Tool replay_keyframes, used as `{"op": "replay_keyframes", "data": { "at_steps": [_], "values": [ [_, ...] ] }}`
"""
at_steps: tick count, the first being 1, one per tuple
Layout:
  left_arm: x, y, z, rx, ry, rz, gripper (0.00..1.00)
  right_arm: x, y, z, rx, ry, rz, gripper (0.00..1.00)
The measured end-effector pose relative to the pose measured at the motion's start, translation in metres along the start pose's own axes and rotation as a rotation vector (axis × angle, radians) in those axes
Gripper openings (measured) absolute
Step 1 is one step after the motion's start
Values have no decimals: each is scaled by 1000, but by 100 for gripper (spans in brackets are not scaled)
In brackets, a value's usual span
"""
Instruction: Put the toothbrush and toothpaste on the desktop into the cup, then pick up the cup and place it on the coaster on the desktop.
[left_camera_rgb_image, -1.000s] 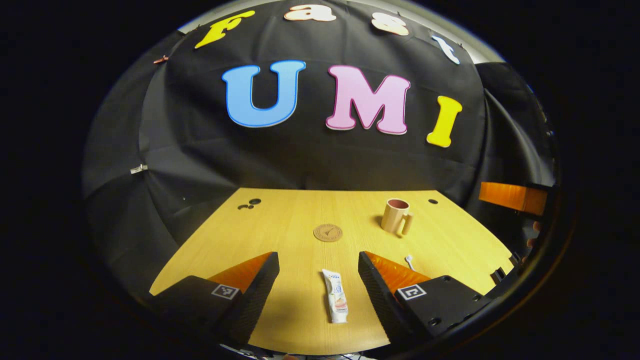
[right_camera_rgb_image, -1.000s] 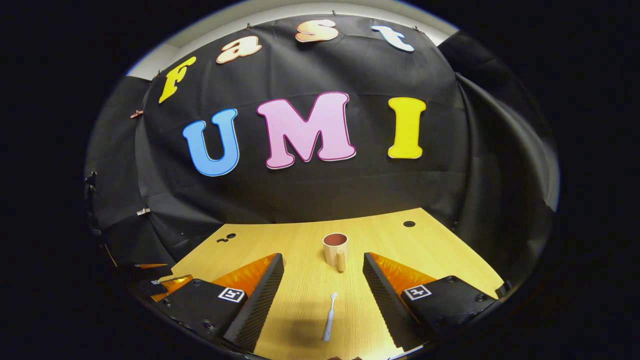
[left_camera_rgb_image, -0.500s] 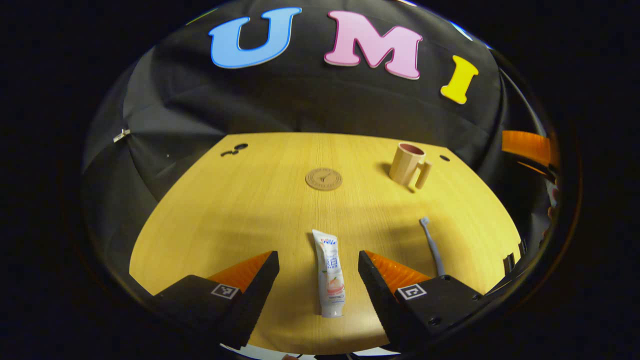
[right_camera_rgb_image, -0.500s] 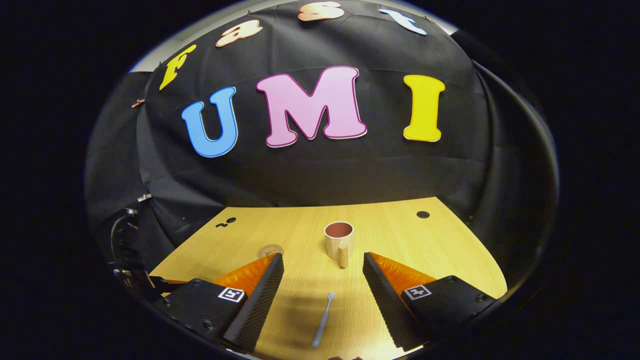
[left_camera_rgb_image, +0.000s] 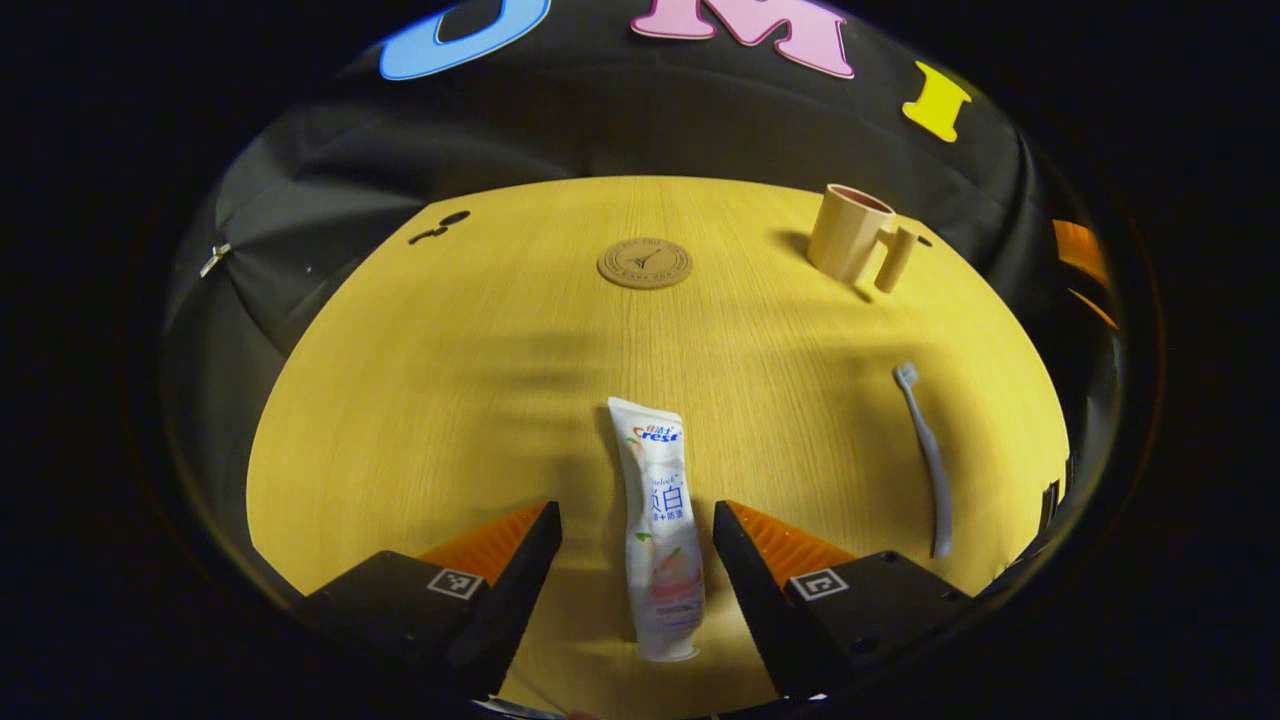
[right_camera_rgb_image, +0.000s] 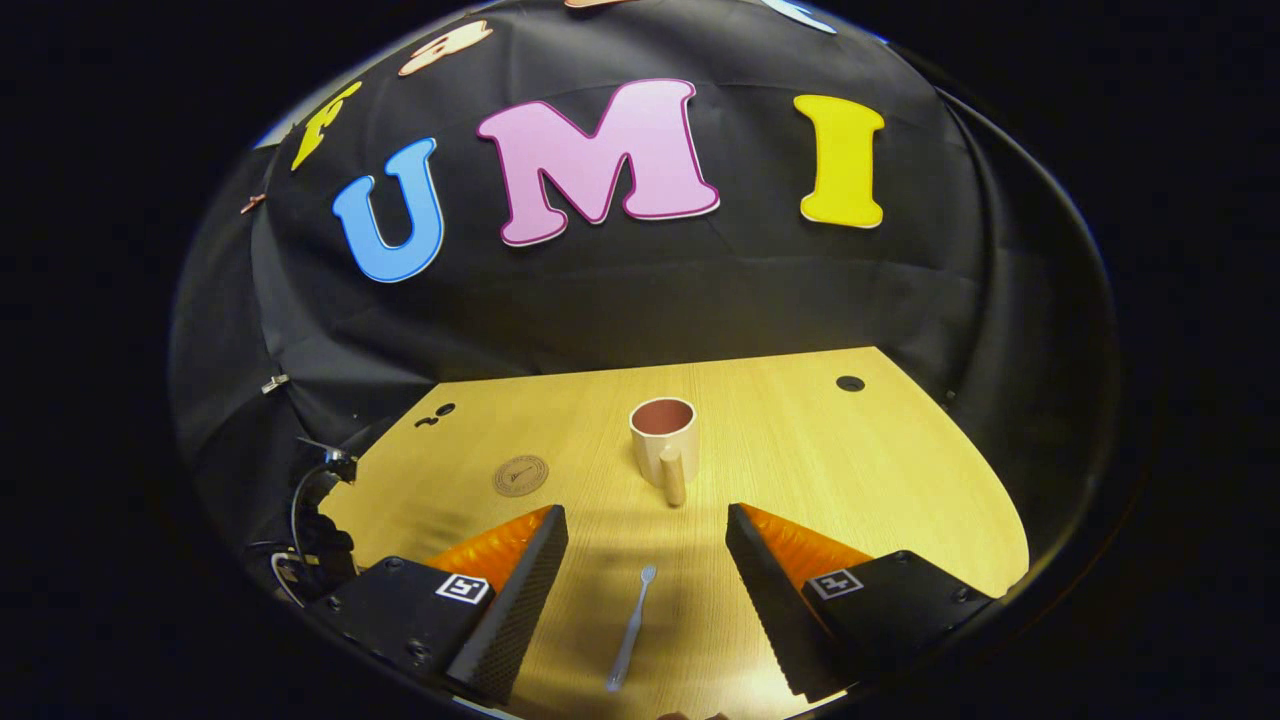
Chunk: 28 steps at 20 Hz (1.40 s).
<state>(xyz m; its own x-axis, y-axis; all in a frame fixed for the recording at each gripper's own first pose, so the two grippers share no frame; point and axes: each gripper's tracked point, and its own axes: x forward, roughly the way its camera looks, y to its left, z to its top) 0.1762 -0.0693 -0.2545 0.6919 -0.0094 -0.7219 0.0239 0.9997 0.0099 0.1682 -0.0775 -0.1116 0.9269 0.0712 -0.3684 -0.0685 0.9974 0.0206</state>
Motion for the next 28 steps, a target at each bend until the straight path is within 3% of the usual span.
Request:
{"op": "replay_keyframes", "data": {
  "at_steps": [7,8,10,14,15,18,22,25,26,28],
  "values": [
    [9,-7,1,14,50,-20,79,-1,-12,-18,45,51,-27,98],
    [10,-8,1,18,59,-25,73,0,-11,-23,56,70,-26,98],
    [13,-11,2,20,69,-24,48,-1,-12,-35,67,102,-25,98],
    [10,-8,3,50,75,-61,45,-5,-8,-48,56,138,-17,98],
    [10,-8,4,52,74,-70,34,-5,-9,-50,50,142,-18,98],
    [9,-8,5,46,69,-90,39,-4,-11,-62,59,175,-26,98],
    [5,-11,6,-8,54,-125,30,1,-13,-78,85,225,-43,98],
    [-7,-12,14,-34,18,-147,30,10,-13,-85,96,241,-52,98],
    [-14,-12,17,-43,6,-156,35,12,-11,-88,94,247,-50,98],
    [-27,-11,21,-57,-12,-169,30,20,-8,-96,83,267,-50,98]
  ]
}}
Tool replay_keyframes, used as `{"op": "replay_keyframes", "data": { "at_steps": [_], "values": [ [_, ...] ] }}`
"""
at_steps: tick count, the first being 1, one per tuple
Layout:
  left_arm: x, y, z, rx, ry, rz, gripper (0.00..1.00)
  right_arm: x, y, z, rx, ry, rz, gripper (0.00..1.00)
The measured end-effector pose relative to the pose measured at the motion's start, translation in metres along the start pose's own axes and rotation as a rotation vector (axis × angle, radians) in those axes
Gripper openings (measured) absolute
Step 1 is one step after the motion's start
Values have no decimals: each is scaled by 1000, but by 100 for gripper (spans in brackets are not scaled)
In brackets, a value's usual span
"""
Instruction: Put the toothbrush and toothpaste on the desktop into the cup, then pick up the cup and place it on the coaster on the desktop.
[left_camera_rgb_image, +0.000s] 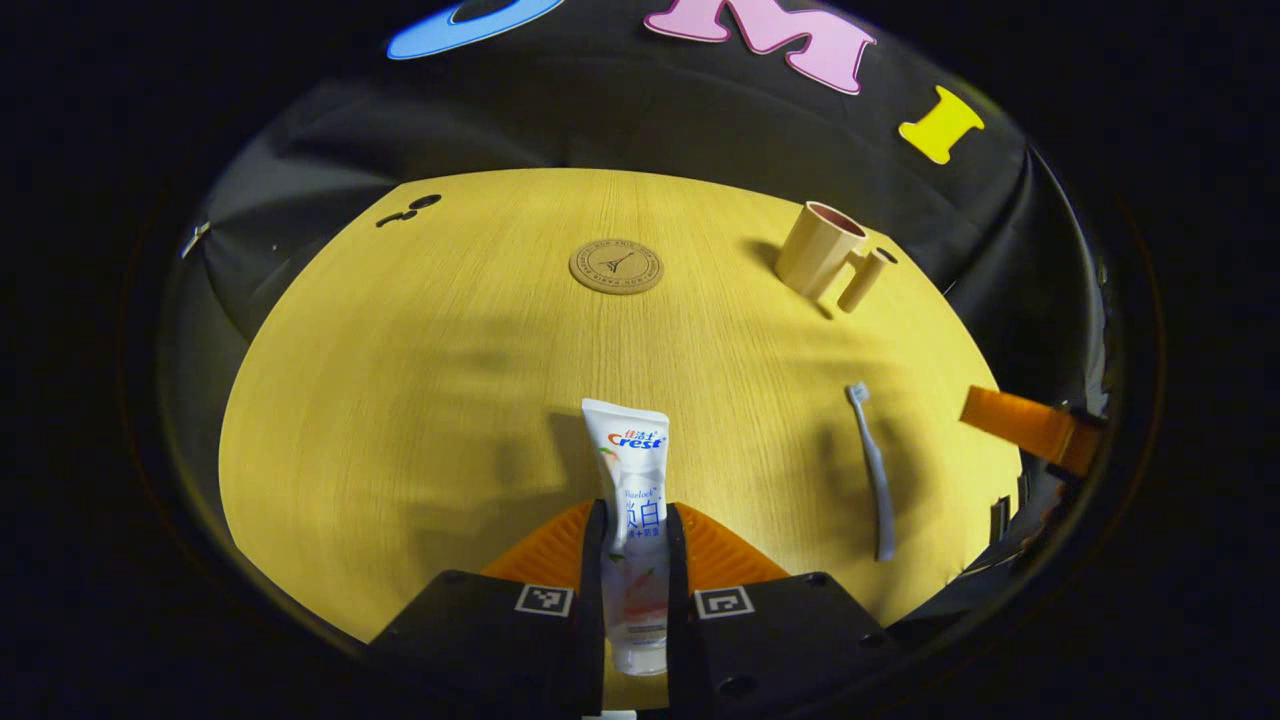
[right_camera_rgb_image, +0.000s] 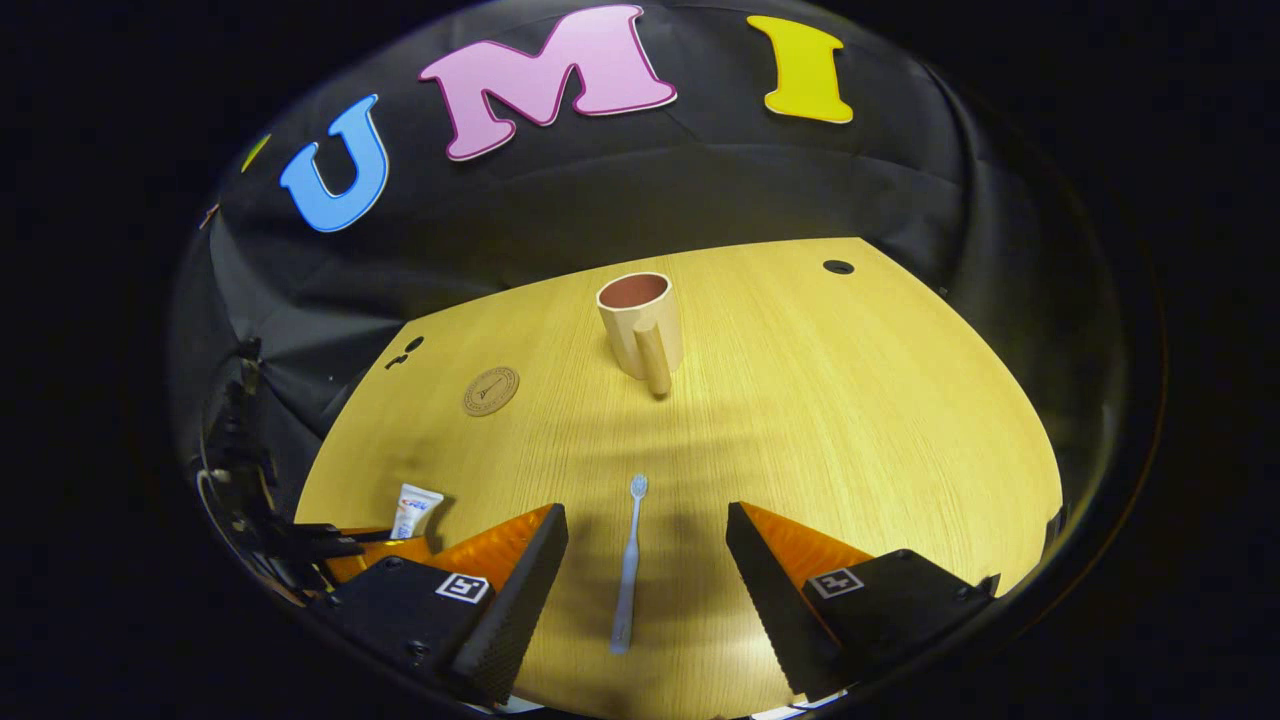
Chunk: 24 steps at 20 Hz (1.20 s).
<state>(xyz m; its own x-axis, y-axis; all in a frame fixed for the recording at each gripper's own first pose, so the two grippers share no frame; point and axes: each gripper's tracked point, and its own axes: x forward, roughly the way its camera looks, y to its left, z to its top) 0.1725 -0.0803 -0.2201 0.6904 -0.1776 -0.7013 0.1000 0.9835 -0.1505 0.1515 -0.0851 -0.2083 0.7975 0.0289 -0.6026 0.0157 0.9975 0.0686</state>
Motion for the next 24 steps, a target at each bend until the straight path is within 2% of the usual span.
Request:
{"op": "replay_keyframes", "data": {
  "at_steps": [6,13,16,18,19,20,21,22,24],
  "values": [
    [-28,-5,6,-11,-41,-16,30,26,1,-28,4,102,-24,98],
    [-43,1,-17,-46,-38,-5,30,49,4,-68,-64,232,-60,95],
    [-46,7,-25,-53,-31,8,30,57,5,-71,-60,229,-80,93],
    [-48,9,-26,-61,-34,8,30,56,6,-74,-62,244,-87,83],
    [-49,10,-26,-65,-38,8,30,56,6,-76,-68,258,-93,67],
    [-50,11,-25,-67,-41,7,35,55,1,-74,-80,256,-115,58],
    [-50,11,-25,-68,-43,6,30,56,-2,-75,-86,267,-130,44],
    [-51,10,-25,-68,-44,3,30,56,-6,-75,-98,265,-152,31],
    [-51,9,-25,-61,-45,-1,30,55,-6,-74,-93,274,-146,14]
  ]
}}
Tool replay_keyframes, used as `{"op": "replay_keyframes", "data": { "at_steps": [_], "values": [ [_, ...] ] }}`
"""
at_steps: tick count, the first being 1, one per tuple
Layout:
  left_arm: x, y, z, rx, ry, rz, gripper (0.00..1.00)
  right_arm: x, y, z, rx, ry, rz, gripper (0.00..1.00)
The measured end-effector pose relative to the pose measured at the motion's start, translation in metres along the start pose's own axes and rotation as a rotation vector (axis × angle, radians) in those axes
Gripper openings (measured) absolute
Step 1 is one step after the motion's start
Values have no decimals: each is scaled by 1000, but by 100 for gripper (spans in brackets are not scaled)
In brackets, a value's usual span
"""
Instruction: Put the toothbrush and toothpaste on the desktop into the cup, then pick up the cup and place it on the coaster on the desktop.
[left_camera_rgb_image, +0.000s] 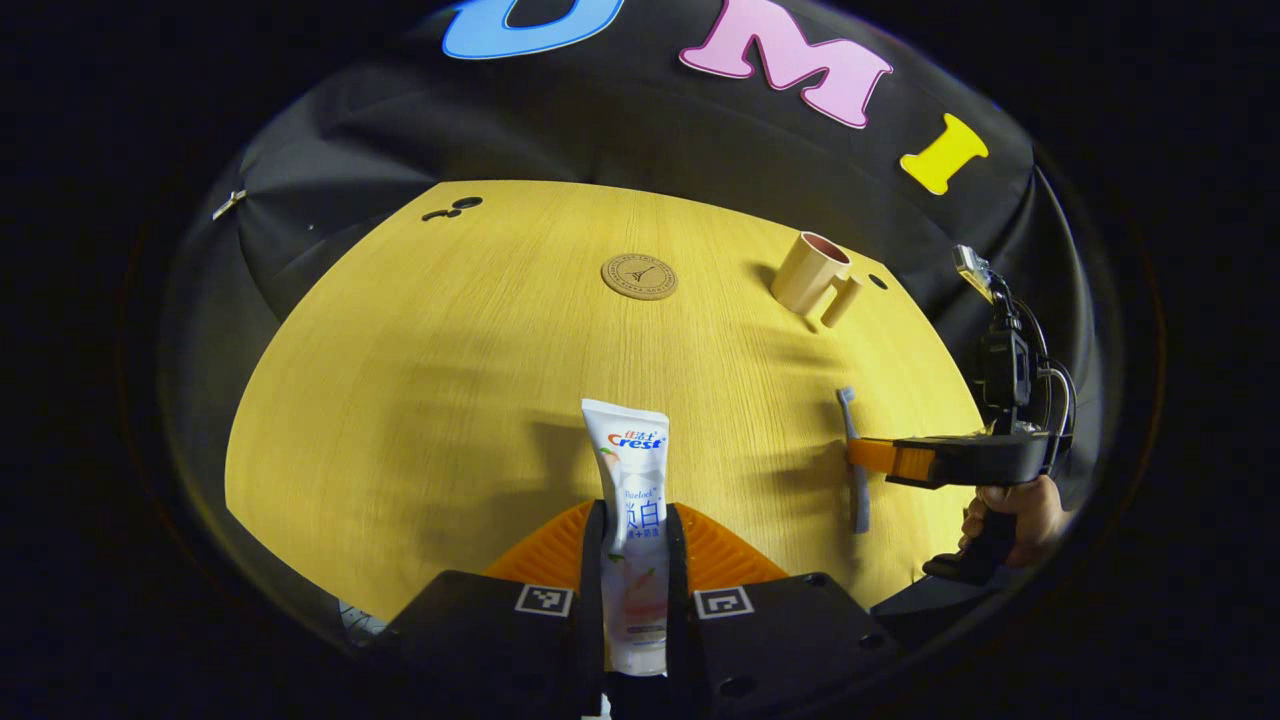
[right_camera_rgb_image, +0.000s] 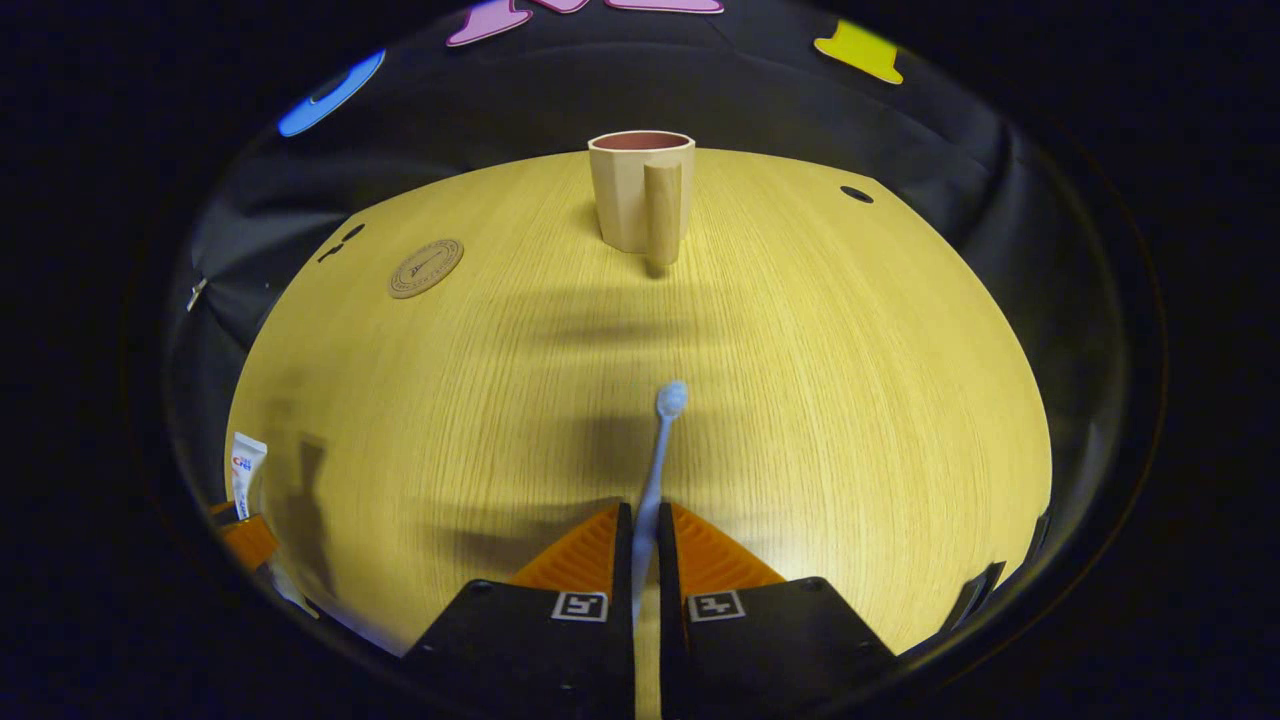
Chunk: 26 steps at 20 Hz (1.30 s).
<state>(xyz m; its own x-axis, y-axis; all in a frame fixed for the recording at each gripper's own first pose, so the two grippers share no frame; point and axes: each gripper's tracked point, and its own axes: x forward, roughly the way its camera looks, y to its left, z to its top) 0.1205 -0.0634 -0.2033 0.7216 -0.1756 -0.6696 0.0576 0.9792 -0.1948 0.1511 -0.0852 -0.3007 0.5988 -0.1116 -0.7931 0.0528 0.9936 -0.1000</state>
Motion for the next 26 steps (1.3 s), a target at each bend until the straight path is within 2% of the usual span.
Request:
{"op": "replay_keyframes", "data": {
  "at_steps": [1,3,4,7,11,13,16,20,25,26],
  "values": [
    [1,-1,-1,2,1,-1,30,1,3,0,3,7,25,11],
    [3,-6,-1,2,5,-11,30,-1,11,-1,16,22,89,12],
    [4,-9,0,2,5,-17,30,-1,11,-1,12,20,108,7],
    [6,-22,8,7,-7,-39,30,-4,2,4,13,7,119,5],
    [7,-45,39,33,-50,-59,30,-21,-16,25,84,-35,140,5],
    [6,-59,62,76,-86,-61,30,-27,-27,35,80,-60,144,5],
    [4,-97,99,73,-134,-119,30,-37,-44,52,77,-109,165,5],
    [11,-145,163,139,-231,-161,30,-48,-66,71,84,-147,190,5],
    [42,-200,245,189,-331,-212,29,-47,-98,90,140,-152,202,5],
    [48,-210,257,196,-342,-224,34,-44,-104,92,146,-148,198,5]
  ]
}}
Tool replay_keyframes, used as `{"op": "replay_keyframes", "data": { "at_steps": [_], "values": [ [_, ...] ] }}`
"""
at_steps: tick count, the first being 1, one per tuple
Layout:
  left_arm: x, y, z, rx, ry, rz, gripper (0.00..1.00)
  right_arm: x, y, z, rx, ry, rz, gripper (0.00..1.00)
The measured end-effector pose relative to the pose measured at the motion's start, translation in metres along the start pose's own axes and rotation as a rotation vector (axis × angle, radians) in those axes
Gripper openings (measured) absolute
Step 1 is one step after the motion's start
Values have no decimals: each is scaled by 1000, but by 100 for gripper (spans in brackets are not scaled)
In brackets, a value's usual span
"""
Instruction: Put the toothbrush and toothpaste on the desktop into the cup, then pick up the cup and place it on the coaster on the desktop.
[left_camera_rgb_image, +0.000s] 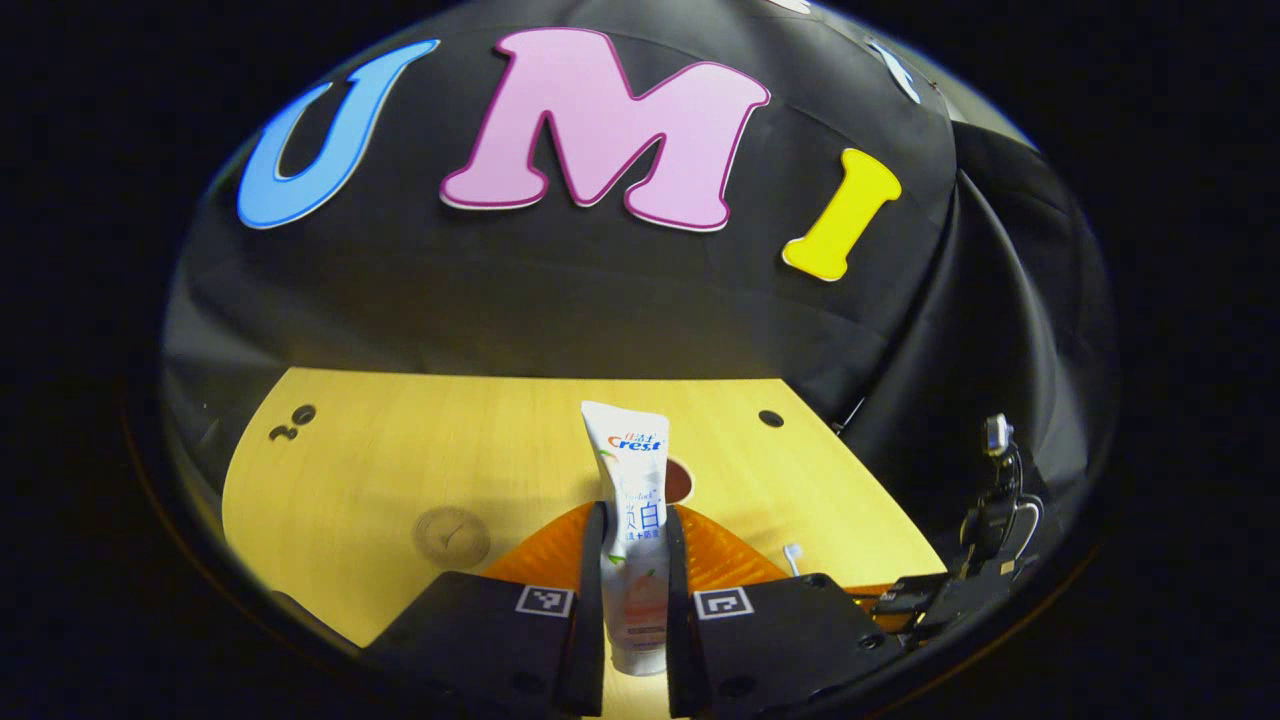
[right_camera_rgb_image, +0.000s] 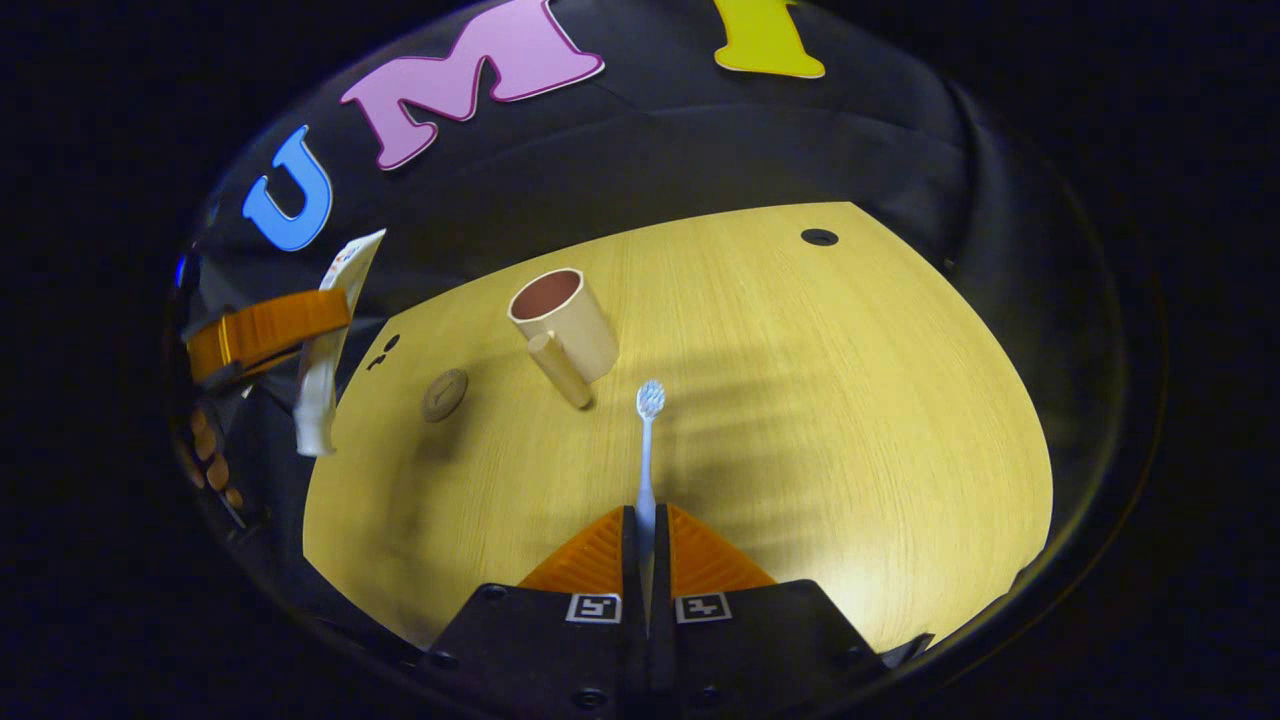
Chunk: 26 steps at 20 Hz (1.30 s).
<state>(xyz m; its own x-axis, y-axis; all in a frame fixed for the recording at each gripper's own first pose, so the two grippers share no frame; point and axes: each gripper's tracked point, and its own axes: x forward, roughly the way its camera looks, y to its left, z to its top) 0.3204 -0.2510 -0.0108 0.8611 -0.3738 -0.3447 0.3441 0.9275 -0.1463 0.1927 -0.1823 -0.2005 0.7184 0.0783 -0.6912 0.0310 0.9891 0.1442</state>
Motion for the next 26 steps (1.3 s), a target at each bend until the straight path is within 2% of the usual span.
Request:
{"op": "replay_keyframes", "data": {
  "at_steps": [1,2,3,5,6,7,13,17,18,19,22,26],
  "values": [
    [14,-4,11,8,-15,-13,30,1,-7,1,5,3,-4,5],
    [27,-10,20,22,-30,-28,34,1,-13,1,8,10,-8,5],
    [42,-14,29,42,-46,-31,29,2,-20,1,14,18,-15,5],
    [72,-22,43,71,-76,-45,30,1,-23,1,65,38,-7,5],
    [86,-27,49,74,-89,-62,34,1,-23,2,81,39,-6,5],
    [99,-30,50,80,-100,-75,30,2,-24,5,85,37,-4,5],
    [157,-29,55,82,-182,-123,29,8,-35,7,97,59,-14,5],
    [178,-15,41,28,-212,-141,29,8,-37,8,86,61,-24,5],
    [179,-11,38,19,-224,-142,34,9,-37,7,82,58,-24,5],
    [181,-9,34,23,-241,-138,30,9,-37,9,77,55,-24,5],
    [185,-11,20,26,-242,-151,30,9,-33,9,73,51,-16,5],
    [186,-8,-2,73,-224,-127,38,10,-30,11,62,37,-5,5]
  ]
}}
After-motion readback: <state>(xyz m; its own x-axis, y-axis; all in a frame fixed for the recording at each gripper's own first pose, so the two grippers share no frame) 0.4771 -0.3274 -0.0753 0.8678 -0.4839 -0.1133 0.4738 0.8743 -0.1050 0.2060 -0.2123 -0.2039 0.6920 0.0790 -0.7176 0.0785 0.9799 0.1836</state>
